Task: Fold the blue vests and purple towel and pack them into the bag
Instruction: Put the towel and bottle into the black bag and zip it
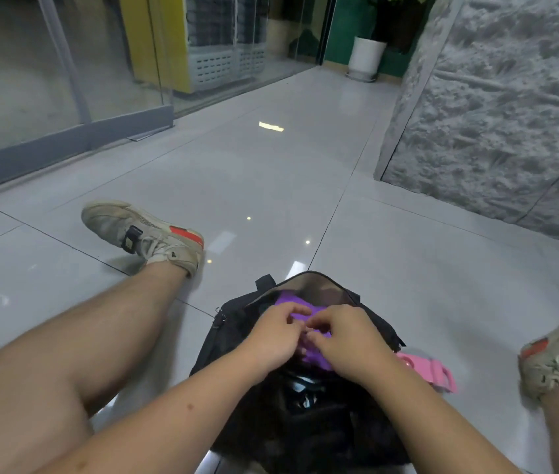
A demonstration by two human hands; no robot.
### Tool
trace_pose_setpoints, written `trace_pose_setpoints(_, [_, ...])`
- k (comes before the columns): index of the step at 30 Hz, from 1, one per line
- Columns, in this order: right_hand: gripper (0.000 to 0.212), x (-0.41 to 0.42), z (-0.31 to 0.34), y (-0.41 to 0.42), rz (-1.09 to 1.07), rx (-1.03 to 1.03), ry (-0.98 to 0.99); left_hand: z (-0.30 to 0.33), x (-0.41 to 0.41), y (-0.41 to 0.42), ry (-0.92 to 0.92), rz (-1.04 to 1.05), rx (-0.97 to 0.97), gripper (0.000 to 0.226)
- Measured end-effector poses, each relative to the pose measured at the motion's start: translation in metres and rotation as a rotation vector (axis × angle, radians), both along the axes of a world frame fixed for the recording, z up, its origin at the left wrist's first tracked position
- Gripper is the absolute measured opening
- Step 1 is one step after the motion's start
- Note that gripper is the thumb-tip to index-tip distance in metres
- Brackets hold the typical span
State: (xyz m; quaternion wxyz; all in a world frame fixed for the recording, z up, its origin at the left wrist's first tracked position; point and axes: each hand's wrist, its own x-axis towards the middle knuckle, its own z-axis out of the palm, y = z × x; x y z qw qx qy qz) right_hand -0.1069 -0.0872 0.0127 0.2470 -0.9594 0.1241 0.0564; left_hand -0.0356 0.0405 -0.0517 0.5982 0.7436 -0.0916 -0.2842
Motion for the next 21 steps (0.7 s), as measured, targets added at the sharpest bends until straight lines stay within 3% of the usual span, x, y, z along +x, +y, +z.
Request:
trace_pose_setpoints(9, [0.037,0.05,-0.028,0.074,0.067,0.272,-0.035,0.008,0.044,0.062,0.017,0.281,0.081,0.029])
trace_pose_setpoints(14, [0.046,0.065,-0.045,0.088,0.039,0.298,0.044,0.017,0.06,0.099,0.013,0.49,0.13,0.028])
trace_pose_setpoints(21, [0.042,0.083,-0.056,0.105,0.06,0.248,0.099,-0.003,0.065,0.107,0.183,0.449,0.162,0.026])
